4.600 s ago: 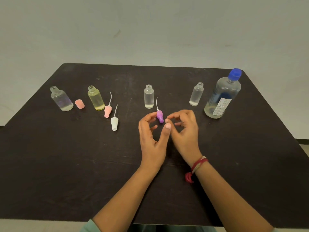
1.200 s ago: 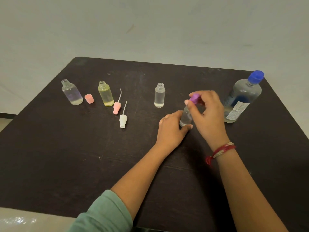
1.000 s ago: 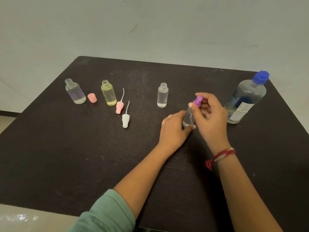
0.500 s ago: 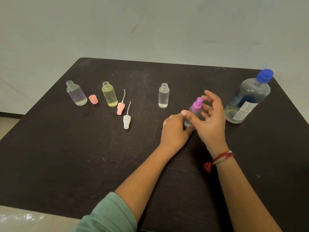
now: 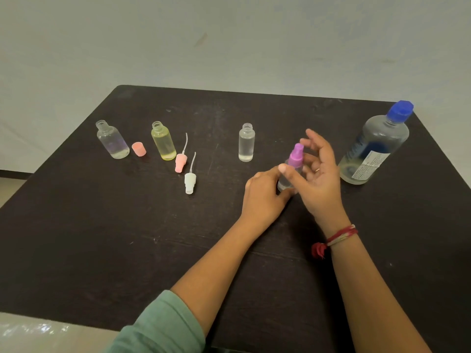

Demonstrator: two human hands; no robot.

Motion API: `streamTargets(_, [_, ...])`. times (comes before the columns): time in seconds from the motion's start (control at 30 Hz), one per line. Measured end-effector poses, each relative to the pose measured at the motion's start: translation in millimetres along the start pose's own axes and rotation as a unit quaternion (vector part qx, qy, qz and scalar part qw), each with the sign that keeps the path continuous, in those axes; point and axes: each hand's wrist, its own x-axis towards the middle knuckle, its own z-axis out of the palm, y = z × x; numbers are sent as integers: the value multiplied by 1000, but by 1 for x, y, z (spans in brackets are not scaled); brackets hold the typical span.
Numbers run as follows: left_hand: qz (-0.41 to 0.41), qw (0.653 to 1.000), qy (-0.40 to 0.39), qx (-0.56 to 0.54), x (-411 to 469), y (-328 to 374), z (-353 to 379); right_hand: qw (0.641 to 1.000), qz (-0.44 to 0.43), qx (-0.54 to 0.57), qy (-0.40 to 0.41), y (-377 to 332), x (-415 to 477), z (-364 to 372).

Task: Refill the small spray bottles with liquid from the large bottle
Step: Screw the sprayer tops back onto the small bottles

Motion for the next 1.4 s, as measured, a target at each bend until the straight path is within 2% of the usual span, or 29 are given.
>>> streamTargets(0.1, [0,1000,-6,2,1,-2,0,999,9,28,-14,0,-2,-2])
streamTargets(0.23, [-7,1000,-2,6,2,0,0,999,4,8,37,-1,3,1])
streamTargets(0.47, [-7,1000,-3,-2,1,2,0,999,23,42,-23,-2,0,-7])
streamTargets(0.63, [-13,1000,-2,-6,0,1,0,999,21,37,22,1,5,-3])
streamTargets(0.83, [-10,1000,0,-1,1,-1,1,999,17,43,-28,1,2,-7])
streamTargets(1.0, [-8,1000,0,-7,1,-2,2,998,25,48,17,2,3,-3])
streamTargets(1.2, [-6,1000,5,-10,1,-3,2,998,25,56,-30,1,1,-9])
streamTargets(1.33, [-5,1000,3,-9,1,-3,3,997,35,61,9,-2,4,-5])
streamTargets(1.4, [-2,1000,4,-12,1,-3,3,997,35,62,4,-2,3,-3])
